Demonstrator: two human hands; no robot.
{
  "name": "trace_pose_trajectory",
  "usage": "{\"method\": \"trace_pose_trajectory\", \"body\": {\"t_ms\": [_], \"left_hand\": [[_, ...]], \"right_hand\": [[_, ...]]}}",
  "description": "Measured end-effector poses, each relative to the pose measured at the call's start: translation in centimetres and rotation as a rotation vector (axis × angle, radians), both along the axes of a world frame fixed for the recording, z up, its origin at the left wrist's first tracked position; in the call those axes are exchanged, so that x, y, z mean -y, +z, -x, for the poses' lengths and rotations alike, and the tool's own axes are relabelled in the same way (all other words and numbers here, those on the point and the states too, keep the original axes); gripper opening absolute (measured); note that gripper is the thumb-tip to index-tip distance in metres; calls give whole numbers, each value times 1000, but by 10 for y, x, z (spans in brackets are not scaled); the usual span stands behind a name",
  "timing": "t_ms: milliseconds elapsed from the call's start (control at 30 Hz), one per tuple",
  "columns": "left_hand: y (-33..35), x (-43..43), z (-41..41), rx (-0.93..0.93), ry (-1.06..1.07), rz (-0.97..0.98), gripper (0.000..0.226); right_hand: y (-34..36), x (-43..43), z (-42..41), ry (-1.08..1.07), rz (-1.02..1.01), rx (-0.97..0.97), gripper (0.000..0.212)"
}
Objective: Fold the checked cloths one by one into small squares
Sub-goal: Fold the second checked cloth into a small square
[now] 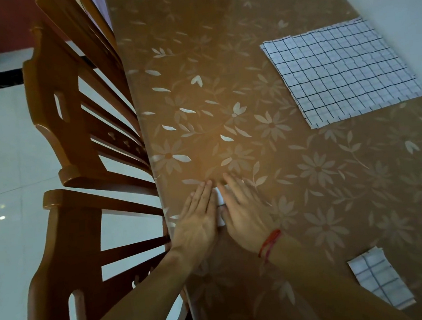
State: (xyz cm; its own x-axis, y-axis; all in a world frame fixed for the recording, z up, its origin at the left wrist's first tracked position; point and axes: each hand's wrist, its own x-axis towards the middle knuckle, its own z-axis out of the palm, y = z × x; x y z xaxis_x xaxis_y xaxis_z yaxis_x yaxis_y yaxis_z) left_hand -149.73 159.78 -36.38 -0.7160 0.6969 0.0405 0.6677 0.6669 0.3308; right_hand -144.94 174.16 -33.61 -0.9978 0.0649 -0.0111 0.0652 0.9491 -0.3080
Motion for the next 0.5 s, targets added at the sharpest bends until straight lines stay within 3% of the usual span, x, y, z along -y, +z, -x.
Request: {"method": "trace_pose_trajectory", "body": {"t_ms": [167, 500], "left_hand": [[-19, 8, -6, -30, -41, 125, 57], [-18, 19, 4, -68, -132, 214, 57]], "right_hand": [[-25, 11, -2, 151, 16, 105, 57], [-37, -18, -6, 126, -159, 152, 62]]}}
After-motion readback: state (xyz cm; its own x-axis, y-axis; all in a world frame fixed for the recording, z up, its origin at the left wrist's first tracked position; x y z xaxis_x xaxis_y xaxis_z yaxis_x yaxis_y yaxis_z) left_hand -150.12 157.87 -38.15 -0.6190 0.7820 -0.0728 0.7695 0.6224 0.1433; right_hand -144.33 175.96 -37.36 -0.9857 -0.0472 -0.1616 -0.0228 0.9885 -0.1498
